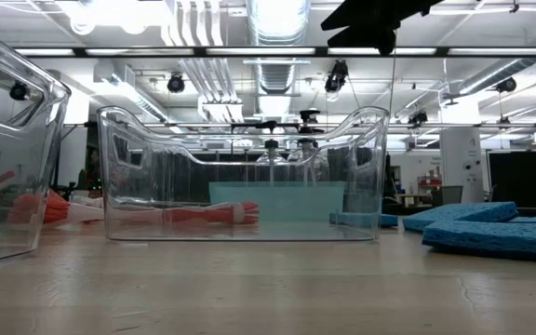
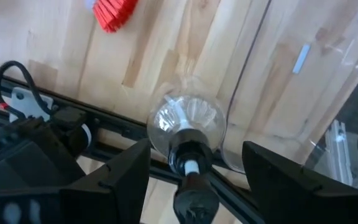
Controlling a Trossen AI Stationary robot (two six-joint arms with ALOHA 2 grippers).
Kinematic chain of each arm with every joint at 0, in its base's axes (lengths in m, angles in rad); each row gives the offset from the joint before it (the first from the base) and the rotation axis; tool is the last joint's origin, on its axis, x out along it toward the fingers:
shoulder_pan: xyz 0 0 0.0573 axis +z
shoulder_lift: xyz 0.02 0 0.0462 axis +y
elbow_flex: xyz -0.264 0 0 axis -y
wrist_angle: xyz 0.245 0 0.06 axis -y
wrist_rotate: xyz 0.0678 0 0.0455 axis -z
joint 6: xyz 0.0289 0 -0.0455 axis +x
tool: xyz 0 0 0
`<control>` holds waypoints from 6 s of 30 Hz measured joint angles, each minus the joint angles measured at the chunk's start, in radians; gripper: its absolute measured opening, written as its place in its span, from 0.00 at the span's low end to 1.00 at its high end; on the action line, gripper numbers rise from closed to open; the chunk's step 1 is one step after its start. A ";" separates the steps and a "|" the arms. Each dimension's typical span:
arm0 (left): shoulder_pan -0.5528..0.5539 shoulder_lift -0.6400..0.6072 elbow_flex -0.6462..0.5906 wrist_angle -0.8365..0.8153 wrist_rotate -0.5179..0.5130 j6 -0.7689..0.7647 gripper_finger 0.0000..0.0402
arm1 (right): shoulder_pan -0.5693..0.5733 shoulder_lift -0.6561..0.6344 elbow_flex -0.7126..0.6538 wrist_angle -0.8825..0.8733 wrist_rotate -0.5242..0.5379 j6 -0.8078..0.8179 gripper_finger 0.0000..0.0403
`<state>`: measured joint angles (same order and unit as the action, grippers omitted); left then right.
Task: Pick & Place Kitchen Sink Supplies
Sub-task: Put the transparent soap dispenser into the green bin
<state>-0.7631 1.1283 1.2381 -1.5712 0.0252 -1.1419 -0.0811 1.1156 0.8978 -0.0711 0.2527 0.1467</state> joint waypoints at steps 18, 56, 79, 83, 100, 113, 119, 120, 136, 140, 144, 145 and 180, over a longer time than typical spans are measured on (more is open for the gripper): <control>0.000 -0.007 0.000 0.000 0.042 0.017 0.61 | 0.000 0.000 -0.002 0.002 0.000 0.003 0.56; 0.000 -0.017 -0.070 0.000 0.120 0.024 0.61 | 0.000 0.000 -0.002 0.001 0.001 0.011 0.56; 0.000 -0.046 -0.079 0.000 0.122 0.007 0.19 | 0.000 0.000 -0.002 0.002 0.001 0.011 0.56; 0.000 -0.046 -0.079 0.000 0.112 -0.004 0.21 | 0.000 0.000 -0.003 0.002 0.001 0.011 0.56; 0.011 -0.047 0.017 0.001 -0.067 -0.011 0.21 | 0.000 0.000 -0.003 0.002 0.001 0.011 0.56; 0.081 -0.046 0.055 0.000 -0.304 0.061 0.21 | 0.000 0.000 -0.003 0.002 0.001 0.017 0.56; 0.208 -0.046 0.071 0.000 -0.355 0.220 0.19 | 0.000 0.001 -0.003 0.002 0.001 0.031 0.56; 0.234 -0.046 0.076 0.000 -0.360 0.248 0.20 | 0.000 0.001 -0.003 0.001 0.001 0.034 0.56; 0.596 0.020 0.242 0.080 -0.370 0.708 0.20 | 0.000 0.001 -0.003 0.001 0.001 0.035 0.56; 0.671 0.076 0.301 0.105 -0.370 0.813 0.20 | 0.000 0.001 -0.002 0.001 0.001 0.035 0.56; 0.734 0.137 0.350 0.159 -0.363 0.926 0.20 | 0.000 0.001 -0.002 0.000 0.001 0.034 0.56; 0.748 0.153 0.362 0.172 -0.361 0.954 0.20 | 0.000 0.001 -0.002 0.000 0.001 0.034 0.56; 1.274 0.900 1.078 0.000 -0.093 1.420 0.21 | 0.002 0.001 -0.004 -0.006 0.000 0.034 0.56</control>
<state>0.5113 2.0286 2.3163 -1.5711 -0.0677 0.2784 -0.0788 1.1164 0.8937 -0.0772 0.2527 0.1806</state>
